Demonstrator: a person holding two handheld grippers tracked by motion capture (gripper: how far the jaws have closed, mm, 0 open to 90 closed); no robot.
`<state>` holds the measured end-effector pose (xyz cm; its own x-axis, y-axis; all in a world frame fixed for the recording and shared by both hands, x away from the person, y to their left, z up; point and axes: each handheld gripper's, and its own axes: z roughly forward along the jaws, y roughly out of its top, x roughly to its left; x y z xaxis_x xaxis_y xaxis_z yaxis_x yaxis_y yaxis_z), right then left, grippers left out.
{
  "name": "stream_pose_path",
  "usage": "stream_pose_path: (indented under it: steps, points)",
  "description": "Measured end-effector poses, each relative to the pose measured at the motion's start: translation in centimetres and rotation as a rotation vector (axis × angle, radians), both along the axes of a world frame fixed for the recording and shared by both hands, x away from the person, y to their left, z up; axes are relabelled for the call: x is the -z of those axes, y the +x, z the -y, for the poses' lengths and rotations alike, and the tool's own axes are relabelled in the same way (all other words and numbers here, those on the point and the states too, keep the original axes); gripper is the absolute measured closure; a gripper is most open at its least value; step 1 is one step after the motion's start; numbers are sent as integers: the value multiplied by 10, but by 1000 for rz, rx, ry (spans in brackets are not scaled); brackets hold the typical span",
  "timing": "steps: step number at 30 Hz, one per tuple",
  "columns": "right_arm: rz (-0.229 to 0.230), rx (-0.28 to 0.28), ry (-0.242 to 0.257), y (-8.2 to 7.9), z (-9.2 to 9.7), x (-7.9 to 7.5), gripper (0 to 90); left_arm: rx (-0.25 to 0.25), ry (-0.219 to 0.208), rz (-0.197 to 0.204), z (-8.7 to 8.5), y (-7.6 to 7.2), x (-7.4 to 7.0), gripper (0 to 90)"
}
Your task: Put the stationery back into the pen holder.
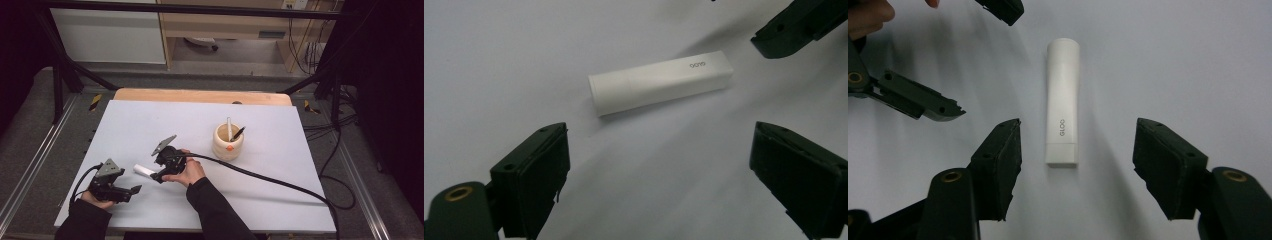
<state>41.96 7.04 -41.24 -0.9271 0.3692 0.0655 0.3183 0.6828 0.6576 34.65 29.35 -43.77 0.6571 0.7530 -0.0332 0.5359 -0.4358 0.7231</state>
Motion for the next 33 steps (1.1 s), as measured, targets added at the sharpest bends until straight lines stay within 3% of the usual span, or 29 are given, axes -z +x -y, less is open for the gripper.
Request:
stream_pose_path:
  steps: [6,18,33]
  points:
    - [-16,-32,-62,3,-13,6,432,-1,-1,-3,0,0,0,96]
    - [-22,-57,-125,8,-29,15,577,6,5,-9,0,1,1,96]
    - [-57,-45,-159,8,-31,20,705,11,10,-14,1,1,2,96]
